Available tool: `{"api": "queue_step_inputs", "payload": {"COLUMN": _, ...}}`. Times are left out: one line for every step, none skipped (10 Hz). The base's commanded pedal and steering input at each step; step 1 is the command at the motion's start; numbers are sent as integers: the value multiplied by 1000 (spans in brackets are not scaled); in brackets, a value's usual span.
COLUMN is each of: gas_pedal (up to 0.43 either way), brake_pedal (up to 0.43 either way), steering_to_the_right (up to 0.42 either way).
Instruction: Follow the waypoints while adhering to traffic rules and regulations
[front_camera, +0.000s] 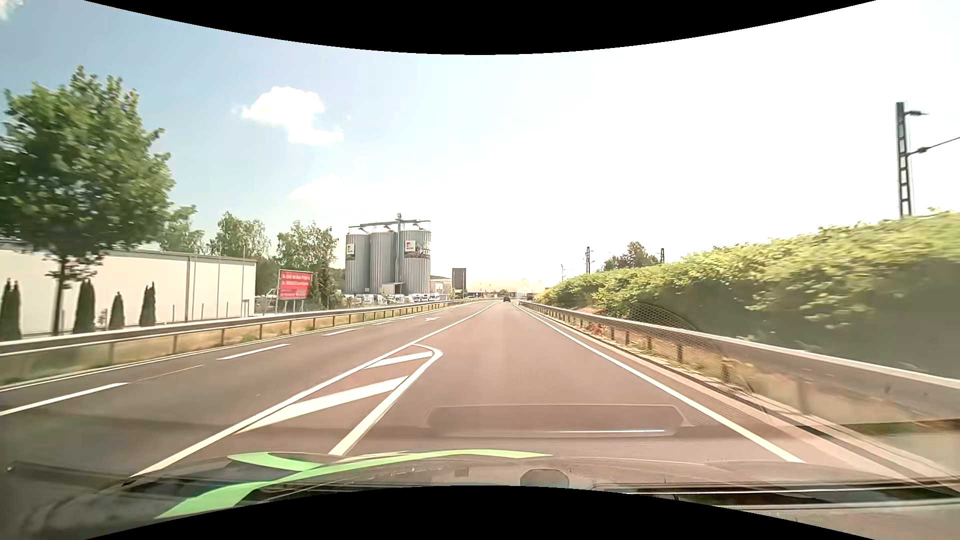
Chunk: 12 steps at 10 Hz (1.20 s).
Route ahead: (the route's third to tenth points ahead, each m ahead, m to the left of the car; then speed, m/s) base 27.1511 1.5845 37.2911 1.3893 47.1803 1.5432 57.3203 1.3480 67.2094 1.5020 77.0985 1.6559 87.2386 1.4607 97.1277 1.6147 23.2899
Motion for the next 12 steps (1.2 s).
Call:
{"api": "queue_step_inputs", "payload": {"gas_pedal": 189, "brake_pedal": 0, "steering_to_the_right": -1}}
{"api": "queue_step_inputs", "payload": {"gas_pedal": 177, "brake_pedal": 0, "steering_to_the_right": -1}}
{"api": "queue_step_inputs", "payload": {"gas_pedal": 169, "brake_pedal": 0, "steering_to_the_right": -1}}
{"api": "queue_step_inputs", "payload": {"gas_pedal": 169, "brake_pedal": 0, "steering_to_the_right": -1}}
{"api": "queue_step_inputs", "payload": {"gas_pedal": 169, "brake_pedal": 0, "steering_to_the_right": -1}}
{"api": "queue_step_inputs", "payload": {"gas_pedal": 169, "brake_pedal": 0, "steering_to_the_right": -1}}
{"api": "queue_step_inputs", "payload": {"gas_pedal": 177, "brake_pedal": 0, "steering_to_the_right": -1}}
{"api": "queue_step_inputs", "payload": {"gas_pedal": 177, "brake_pedal": 0, "steering_to_the_right": -1}}
{"api": "queue_step_inputs", "payload": {"gas_pedal": 177, "brake_pedal": 0, "steering_to_the_right": -1}}
{"api": "queue_step_inputs", "payload": {"gas_pedal": 177, "brake_pedal": 0, "steering_to_the_right": -1}}
{"api": "queue_step_inputs", "payload": {"gas_pedal": 189, "brake_pedal": 0, "steering_to_the_right": -1}}
{"api": "queue_step_inputs", "payload": {"gas_pedal": 189, "brake_pedal": 0, "steering_to_the_right": -1}}
